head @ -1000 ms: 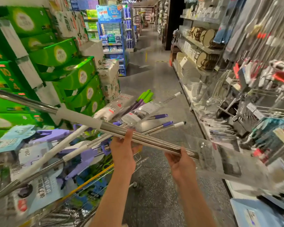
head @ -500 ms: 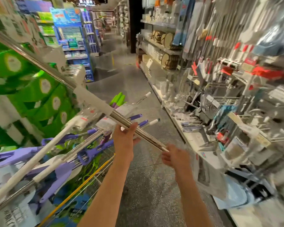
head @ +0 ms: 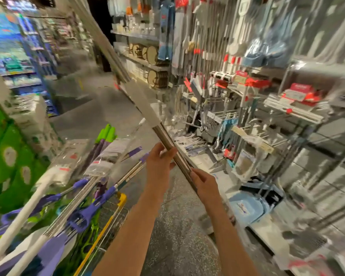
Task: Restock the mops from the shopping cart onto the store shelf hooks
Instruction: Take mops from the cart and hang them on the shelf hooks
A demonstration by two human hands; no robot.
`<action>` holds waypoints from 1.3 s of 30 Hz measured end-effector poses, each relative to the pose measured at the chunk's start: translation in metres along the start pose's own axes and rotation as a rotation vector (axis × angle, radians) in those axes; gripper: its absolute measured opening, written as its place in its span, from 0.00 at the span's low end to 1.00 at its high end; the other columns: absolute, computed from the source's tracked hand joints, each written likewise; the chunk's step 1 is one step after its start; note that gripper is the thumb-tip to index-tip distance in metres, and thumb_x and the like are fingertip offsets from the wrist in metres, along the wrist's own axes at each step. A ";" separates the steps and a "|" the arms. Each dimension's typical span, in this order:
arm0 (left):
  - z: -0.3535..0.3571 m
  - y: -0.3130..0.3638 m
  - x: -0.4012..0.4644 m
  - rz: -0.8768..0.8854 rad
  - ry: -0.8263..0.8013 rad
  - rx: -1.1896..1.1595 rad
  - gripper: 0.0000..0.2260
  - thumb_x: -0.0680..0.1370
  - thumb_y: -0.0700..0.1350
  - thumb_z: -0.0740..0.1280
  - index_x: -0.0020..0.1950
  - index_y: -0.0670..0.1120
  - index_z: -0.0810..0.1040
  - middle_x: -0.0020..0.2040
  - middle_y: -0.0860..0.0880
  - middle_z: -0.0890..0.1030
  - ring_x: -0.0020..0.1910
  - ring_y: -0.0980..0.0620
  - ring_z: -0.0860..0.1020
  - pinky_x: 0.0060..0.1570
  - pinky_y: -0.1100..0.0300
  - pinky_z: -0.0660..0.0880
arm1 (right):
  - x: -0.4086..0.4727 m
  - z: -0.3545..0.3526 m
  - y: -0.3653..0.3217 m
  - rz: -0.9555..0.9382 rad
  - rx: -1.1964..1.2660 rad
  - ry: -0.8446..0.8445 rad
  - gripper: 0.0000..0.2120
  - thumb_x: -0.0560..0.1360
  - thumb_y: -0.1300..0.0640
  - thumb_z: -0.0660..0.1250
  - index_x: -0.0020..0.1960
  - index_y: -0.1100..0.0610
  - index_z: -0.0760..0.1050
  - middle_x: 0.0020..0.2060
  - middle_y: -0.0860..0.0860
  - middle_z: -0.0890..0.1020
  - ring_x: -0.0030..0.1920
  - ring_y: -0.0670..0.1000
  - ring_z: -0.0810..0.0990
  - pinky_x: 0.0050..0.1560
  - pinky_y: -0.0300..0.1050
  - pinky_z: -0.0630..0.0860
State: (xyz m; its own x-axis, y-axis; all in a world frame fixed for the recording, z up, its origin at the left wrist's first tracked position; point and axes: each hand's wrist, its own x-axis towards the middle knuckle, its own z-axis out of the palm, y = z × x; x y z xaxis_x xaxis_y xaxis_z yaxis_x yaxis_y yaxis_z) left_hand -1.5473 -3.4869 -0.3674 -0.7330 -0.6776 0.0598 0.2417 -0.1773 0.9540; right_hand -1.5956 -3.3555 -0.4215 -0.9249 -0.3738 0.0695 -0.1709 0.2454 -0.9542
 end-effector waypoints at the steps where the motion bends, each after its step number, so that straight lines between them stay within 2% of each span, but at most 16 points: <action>1: 0.004 -0.001 0.000 0.000 -0.036 0.004 0.06 0.79 0.35 0.68 0.47 0.46 0.79 0.34 0.56 0.81 0.37 0.59 0.80 0.39 0.60 0.80 | -0.001 -0.003 0.000 -0.021 -0.015 0.002 0.07 0.82 0.58 0.64 0.55 0.51 0.81 0.44 0.49 0.83 0.41 0.37 0.76 0.39 0.25 0.70; 4: 0.020 -0.004 0.000 0.012 -0.144 0.010 0.05 0.78 0.37 0.70 0.47 0.47 0.82 0.37 0.48 0.81 0.40 0.50 0.79 0.46 0.49 0.81 | -0.006 -0.015 0.008 -0.044 -0.022 0.041 0.08 0.82 0.58 0.64 0.49 0.52 0.82 0.40 0.57 0.83 0.35 0.44 0.74 0.37 0.36 0.68; 6: 0.034 -0.008 -0.001 0.006 -0.187 0.030 0.09 0.77 0.37 0.71 0.43 0.51 0.83 0.37 0.43 0.79 0.39 0.46 0.77 0.46 0.43 0.79 | -0.010 -0.025 0.015 -0.016 0.011 0.090 0.08 0.82 0.57 0.64 0.52 0.55 0.82 0.39 0.53 0.82 0.37 0.43 0.76 0.38 0.36 0.69; 8: 0.051 -0.009 -0.005 -0.021 -0.248 0.017 0.11 0.77 0.36 0.71 0.42 0.51 0.83 0.37 0.42 0.78 0.39 0.46 0.76 0.45 0.46 0.77 | -0.015 -0.037 0.021 0.021 0.061 0.160 0.08 0.82 0.56 0.64 0.55 0.53 0.82 0.39 0.46 0.82 0.38 0.40 0.77 0.39 0.32 0.71; 11: 0.076 -0.009 -0.012 -0.055 -0.362 -0.016 0.07 0.77 0.34 0.70 0.47 0.45 0.83 0.37 0.45 0.80 0.38 0.49 0.78 0.46 0.48 0.78 | -0.020 -0.057 0.024 0.072 0.111 0.245 0.07 0.82 0.56 0.65 0.57 0.49 0.80 0.45 0.41 0.84 0.43 0.35 0.80 0.46 0.29 0.74; 14: 0.098 -0.010 -0.014 -0.045 -0.426 -0.029 0.07 0.77 0.34 0.70 0.49 0.44 0.84 0.38 0.45 0.80 0.39 0.49 0.79 0.47 0.48 0.79 | -0.021 -0.076 0.031 0.084 0.104 0.274 0.09 0.81 0.56 0.67 0.58 0.46 0.79 0.51 0.45 0.84 0.50 0.44 0.82 0.54 0.41 0.78; 17: 0.130 -0.020 -0.015 -0.032 -0.516 -0.002 0.06 0.77 0.34 0.70 0.46 0.44 0.83 0.38 0.42 0.77 0.39 0.46 0.76 0.45 0.47 0.75 | -0.022 -0.102 0.032 0.071 0.104 0.361 0.09 0.81 0.58 0.67 0.53 0.44 0.78 0.47 0.46 0.84 0.48 0.47 0.82 0.51 0.41 0.78; 19: 0.152 -0.023 -0.018 -0.035 -0.575 -0.015 0.06 0.77 0.33 0.69 0.46 0.44 0.82 0.39 0.42 0.75 0.40 0.45 0.74 0.46 0.45 0.74 | -0.020 -0.119 0.035 0.042 0.112 0.400 0.08 0.81 0.60 0.65 0.55 0.49 0.78 0.44 0.48 0.83 0.43 0.48 0.81 0.45 0.35 0.77; 22: 0.184 -0.024 -0.016 -0.004 -0.668 -0.011 0.14 0.77 0.33 0.70 0.46 0.54 0.85 0.39 0.46 0.78 0.41 0.46 0.76 0.49 0.40 0.78 | -0.015 -0.140 0.044 0.025 0.164 0.490 0.08 0.81 0.65 0.64 0.58 0.61 0.78 0.41 0.53 0.81 0.41 0.50 0.79 0.39 0.33 0.75; 25: 0.216 -0.023 -0.013 -0.015 -0.747 -0.010 0.14 0.78 0.38 0.71 0.53 0.58 0.84 0.40 0.52 0.83 0.44 0.50 0.80 0.55 0.35 0.77 | -0.005 -0.164 0.054 0.005 0.136 0.547 0.10 0.81 0.69 0.62 0.60 0.70 0.75 0.41 0.53 0.79 0.37 0.40 0.78 0.39 0.32 0.74; 28: 0.249 -0.024 -0.007 -0.040 -0.733 -0.004 0.13 0.80 0.46 0.70 0.61 0.59 0.81 0.46 0.51 0.84 0.50 0.48 0.81 0.58 0.36 0.78 | 0.007 -0.187 0.061 0.031 0.103 0.591 0.11 0.80 0.71 0.62 0.62 0.71 0.74 0.40 0.56 0.78 0.32 0.38 0.78 0.35 0.31 0.74; 30: 0.273 -0.024 0.000 -0.008 -0.759 0.001 0.14 0.81 0.49 0.69 0.66 0.58 0.78 0.48 0.51 0.85 0.53 0.46 0.82 0.58 0.37 0.78 | 0.016 -0.203 0.067 0.081 0.144 0.608 0.12 0.81 0.68 0.63 0.63 0.67 0.75 0.43 0.56 0.80 0.34 0.40 0.79 0.36 0.31 0.75; 32: 0.299 -0.022 0.006 0.024 -0.782 -0.003 0.11 0.81 0.47 0.68 0.59 0.63 0.78 0.45 0.54 0.85 0.51 0.48 0.83 0.56 0.40 0.80 | 0.022 -0.218 0.073 0.099 0.123 0.612 0.11 0.81 0.65 0.64 0.63 0.63 0.77 0.45 0.54 0.81 0.39 0.43 0.79 0.38 0.29 0.74; 34: 0.328 -0.022 0.011 0.042 -0.794 0.011 0.12 0.81 0.44 0.68 0.55 0.63 0.78 0.43 0.57 0.85 0.46 0.57 0.83 0.53 0.46 0.82 | 0.026 -0.233 0.080 0.117 0.106 0.606 0.08 0.82 0.63 0.64 0.59 0.55 0.77 0.44 0.48 0.81 0.41 0.43 0.78 0.40 0.27 0.74; 36: 0.351 -0.026 0.013 0.104 -0.809 0.038 0.10 0.81 0.43 0.68 0.57 0.58 0.80 0.42 0.59 0.83 0.41 0.64 0.81 0.44 0.56 0.81 | 0.030 -0.246 0.086 0.136 0.121 0.616 0.08 0.82 0.62 0.63 0.58 0.51 0.75 0.44 0.42 0.79 0.42 0.37 0.78 0.42 0.26 0.74; 39: 0.384 -0.038 0.013 0.149 -0.829 0.068 0.07 0.81 0.44 0.68 0.58 0.50 0.82 0.38 0.59 0.82 0.39 0.61 0.79 0.42 0.59 0.76 | 0.041 -0.272 0.099 0.164 0.145 0.626 0.09 0.81 0.63 0.64 0.57 0.52 0.76 0.46 0.42 0.80 0.45 0.38 0.78 0.45 0.30 0.76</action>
State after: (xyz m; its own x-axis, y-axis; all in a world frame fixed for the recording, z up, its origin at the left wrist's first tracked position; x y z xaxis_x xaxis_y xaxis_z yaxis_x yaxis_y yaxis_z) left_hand -1.8102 -3.2150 -0.2902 -0.9321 0.0574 0.3575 0.3538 -0.0665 0.9330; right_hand -1.7428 -3.1029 -0.4335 -0.9652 0.2592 0.0337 -0.0037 0.1155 -0.9933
